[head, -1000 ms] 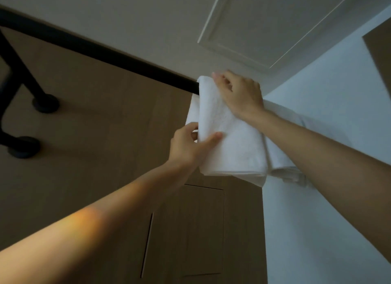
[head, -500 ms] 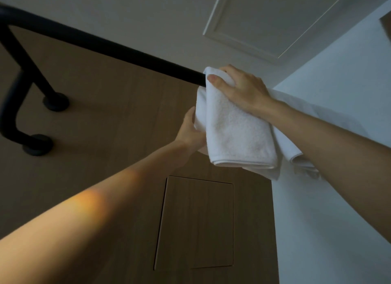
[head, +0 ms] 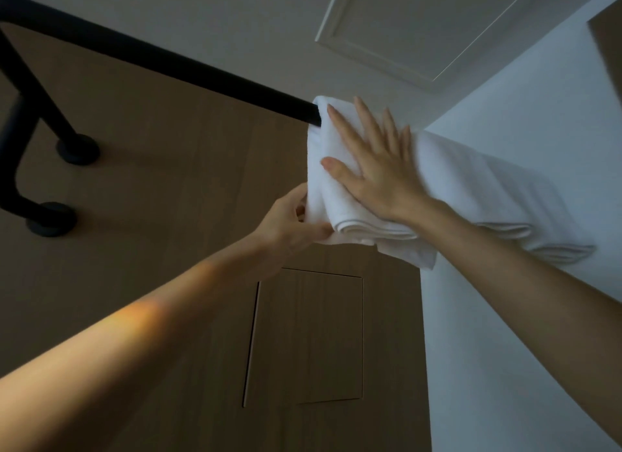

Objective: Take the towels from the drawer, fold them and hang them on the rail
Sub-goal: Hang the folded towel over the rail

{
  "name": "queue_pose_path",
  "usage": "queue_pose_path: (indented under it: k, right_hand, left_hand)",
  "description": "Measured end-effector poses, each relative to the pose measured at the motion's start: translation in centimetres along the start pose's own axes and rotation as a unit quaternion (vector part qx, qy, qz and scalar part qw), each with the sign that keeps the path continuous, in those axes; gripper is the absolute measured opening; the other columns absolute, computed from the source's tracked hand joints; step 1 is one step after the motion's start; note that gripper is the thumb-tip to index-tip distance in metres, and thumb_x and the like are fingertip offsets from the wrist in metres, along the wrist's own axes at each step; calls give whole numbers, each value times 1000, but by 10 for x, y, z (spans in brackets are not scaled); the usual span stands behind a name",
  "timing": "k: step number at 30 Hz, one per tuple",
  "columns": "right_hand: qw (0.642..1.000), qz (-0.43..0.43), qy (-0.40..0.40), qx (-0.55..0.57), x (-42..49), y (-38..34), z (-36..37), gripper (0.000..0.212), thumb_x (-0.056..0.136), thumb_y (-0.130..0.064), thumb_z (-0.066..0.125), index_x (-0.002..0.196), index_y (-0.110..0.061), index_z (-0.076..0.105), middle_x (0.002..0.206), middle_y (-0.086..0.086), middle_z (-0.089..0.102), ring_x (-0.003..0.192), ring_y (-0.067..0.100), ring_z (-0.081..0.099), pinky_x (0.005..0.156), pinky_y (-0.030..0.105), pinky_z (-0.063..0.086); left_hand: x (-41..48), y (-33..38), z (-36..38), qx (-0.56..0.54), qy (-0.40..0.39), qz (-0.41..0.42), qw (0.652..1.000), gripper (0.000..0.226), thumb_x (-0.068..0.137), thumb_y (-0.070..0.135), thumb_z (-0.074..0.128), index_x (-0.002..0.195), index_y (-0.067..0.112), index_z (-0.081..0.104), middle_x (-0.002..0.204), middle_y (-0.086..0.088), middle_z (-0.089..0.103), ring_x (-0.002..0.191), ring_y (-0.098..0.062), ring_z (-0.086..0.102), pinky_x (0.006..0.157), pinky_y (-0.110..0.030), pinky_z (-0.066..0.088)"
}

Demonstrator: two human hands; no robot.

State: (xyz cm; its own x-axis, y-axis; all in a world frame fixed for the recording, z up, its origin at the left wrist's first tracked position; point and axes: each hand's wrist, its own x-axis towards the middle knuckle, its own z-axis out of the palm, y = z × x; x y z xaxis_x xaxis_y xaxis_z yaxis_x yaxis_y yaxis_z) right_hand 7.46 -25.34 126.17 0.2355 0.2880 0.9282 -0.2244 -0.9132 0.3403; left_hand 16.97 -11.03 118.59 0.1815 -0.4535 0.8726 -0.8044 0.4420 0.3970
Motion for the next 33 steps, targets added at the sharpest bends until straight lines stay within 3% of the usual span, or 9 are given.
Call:
queue_pose_path:
  k: [3, 6, 10, 12, 15, 19, 24, 28, 33]
  right_hand:
    - [1000, 19, 18, -8, -2, -4, 7, 65, 91, -68, 13, 150, -47, -7, 162, -4, -13, 147, 34, -16, 116, 60, -8]
    - [999, 34, 15, 22, -8, -10, 11, 66, 92, -64, 9, 152, -41, -5, 162, 0, -14, 146, 35, -18, 116, 59, -11]
    - [996, 21, -14, 91, -29, -12, 12, 63, 93, -59, 6, 152, -40, -4, 162, 0, -16, 146, 30, -23, 116, 52, -16]
    - [992, 17, -31, 121, -44, -10, 11, 56, 95, -57, 6, 148, -46, -5, 162, -3, -14, 147, 23, -21, 119, 50, -11]
    - [984, 37, -36, 171, -65, -8, 3, 48, 103, -48, 17, 150, -46, 7, 163, -9, -4, 149, 13, -9, 122, 46, 3]
    - [983, 60, -15, 171, -86, -5, -17, 48, 104, -26, 33, 150, -38, 26, 160, -15, 17, 147, 3, 11, 115, 31, 23]
    - [994, 9, -75, 81, -113, 0, -21, 87, 85, -15, 63, 155, -25, 12, 162, -13, 3, 148, 2, 1, 110, 28, 30]
    - [999, -12, 26, -25, -109, 0, 2, 94, 82, -19, 75, 155, -15, 16, 162, 5, 16, 149, 21, 15, 112, 44, 37]
    - [990, -11, 139, -35, -100, -5, 20, 78, 80, 14, 64, 148, -9, 34, 153, 13, 37, 140, 30, 37, 101, 40, 46]
  left_hand:
    - [-7, 0, 2, -15, -20, -6, 1000, 58, 74, 2, 72, 127, 14, 54, 115, -10, 64, 105, -22, 63, 83, -29, 55]
    - [-11, 2, 5, -17, -12, -9, 1000, 50, 82, -7, 64, 127, 12, 55, 110, -10, 65, 99, -20, 64, 74, -21, 55]
    - [-19, 6, 10, -65, -14, -40, 997, 45, 74, 6, 68, 115, 25, 62, 115, -7, 67, 110, -21, 63, 96, -36, 51]
    - [-20, 11, 15, -112, -23, -63, 991, 42, 78, 7, 60, 119, 18, 60, 116, -8, 67, 111, -20, 63, 101, -35, 47]
    - [-20, 20, 24, -139, -5, -78, 987, 32, 92, 17, 57, 123, 14, 59, 113, -5, 70, 108, -18, 66, 102, -35, 46]
    - [-21, 21, 33, -89, 57, -43, 993, 48, 78, 29, 70, 122, 14, 60, 113, -6, 69, 107, -24, 66, 100, -45, 49]
    - [-22, 22, 32, -77, 79, -62, 992, 33, 82, 18, 67, 115, 13, 62, 113, -9, 68, 108, -27, 64, 99, -47, 49]
    - [-21, 32, 28, -39, 79, -68, 994, 14, 91, 8, 59, 103, 14, 62, 101, -5, 69, 101, -24, 67, 94, -43, 53]
    - [-22, 35, 27, -21, 91, -83, 992, 24, 91, 10, 59, 115, 10, 61, 104, -3, 68, 100, -20, 66, 93, -39, 54]
